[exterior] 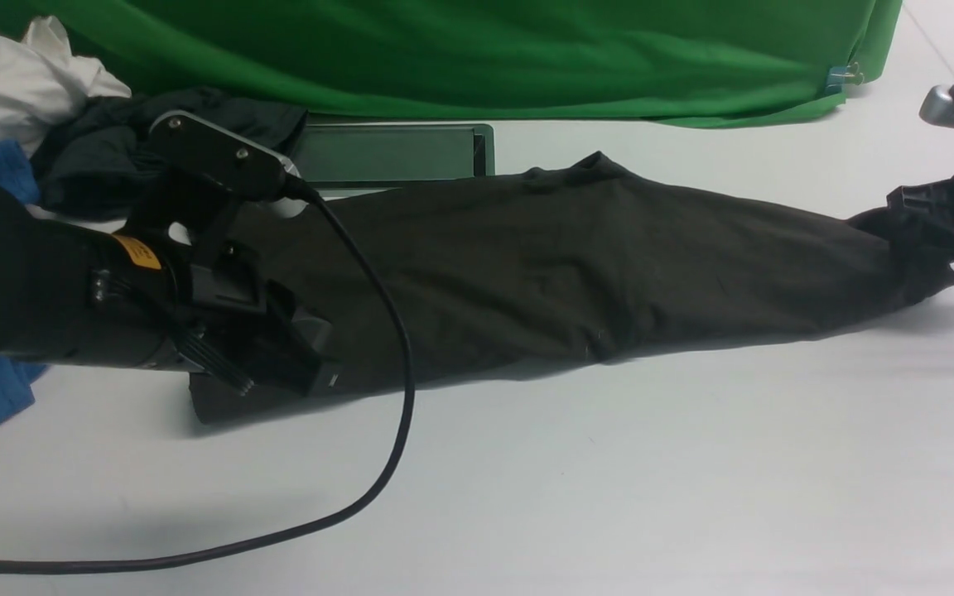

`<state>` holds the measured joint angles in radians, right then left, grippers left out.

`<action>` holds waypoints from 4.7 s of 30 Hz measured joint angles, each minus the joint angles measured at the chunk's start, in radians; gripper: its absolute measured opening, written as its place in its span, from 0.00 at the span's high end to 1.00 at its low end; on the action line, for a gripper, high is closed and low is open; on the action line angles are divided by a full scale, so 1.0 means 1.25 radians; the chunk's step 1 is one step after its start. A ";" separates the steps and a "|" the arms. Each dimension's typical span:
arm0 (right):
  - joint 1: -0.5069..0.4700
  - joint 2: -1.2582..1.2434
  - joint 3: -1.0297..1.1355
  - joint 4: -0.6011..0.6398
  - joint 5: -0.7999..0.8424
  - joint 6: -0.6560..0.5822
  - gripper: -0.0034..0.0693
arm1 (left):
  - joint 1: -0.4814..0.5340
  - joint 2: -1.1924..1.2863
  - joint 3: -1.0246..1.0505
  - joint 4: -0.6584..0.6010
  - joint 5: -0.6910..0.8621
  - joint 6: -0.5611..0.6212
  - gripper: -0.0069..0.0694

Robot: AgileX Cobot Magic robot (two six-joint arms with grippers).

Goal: Fold a long-sleeved shirt on a white desktop.
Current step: 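Pull the folded dark garment lengthwise by its ends to straighten it flat on the table, then fold the right end of the dark garment over onto its left end with the right gripper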

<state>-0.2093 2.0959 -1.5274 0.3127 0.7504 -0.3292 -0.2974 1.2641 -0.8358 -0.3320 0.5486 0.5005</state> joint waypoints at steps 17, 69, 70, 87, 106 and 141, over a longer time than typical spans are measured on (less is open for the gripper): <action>0.000 -0.079 0.000 0.001 -0.062 -0.159 0.89 | 0.000 0.000 0.000 -0.004 -0.007 0.009 0.89; -0.016 0.126 -0.158 0.031 0.074 -0.206 0.85 | 0.000 -0.125 0.000 -0.013 -0.062 0.096 0.89; -0.025 0.115 -0.153 0.024 0.110 -0.204 0.85 | 0.000 -0.150 0.000 -0.015 -0.063 0.097 0.89; -0.062 -0.330 -0.001 -0.051 0.227 -0.012 0.85 | 0.000 -0.378 0.004 -0.027 0.028 0.097 0.89; 0.413 -0.183 -0.273 0.175 0.188 0.020 0.85 | 0.000 -0.378 0.004 -0.026 0.022 0.096 0.89; 0.522 -0.147 -0.391 -0.029 0.364 0.098 0.79 | 0.000 -0.279 0.013 -0.040 -0.039 0.059 0.89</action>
<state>0.4430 1.9125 -2.0164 0.2764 1.2055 -0.2073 -0.2974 0.9157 -0.8190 -0.3819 0.4993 0.5739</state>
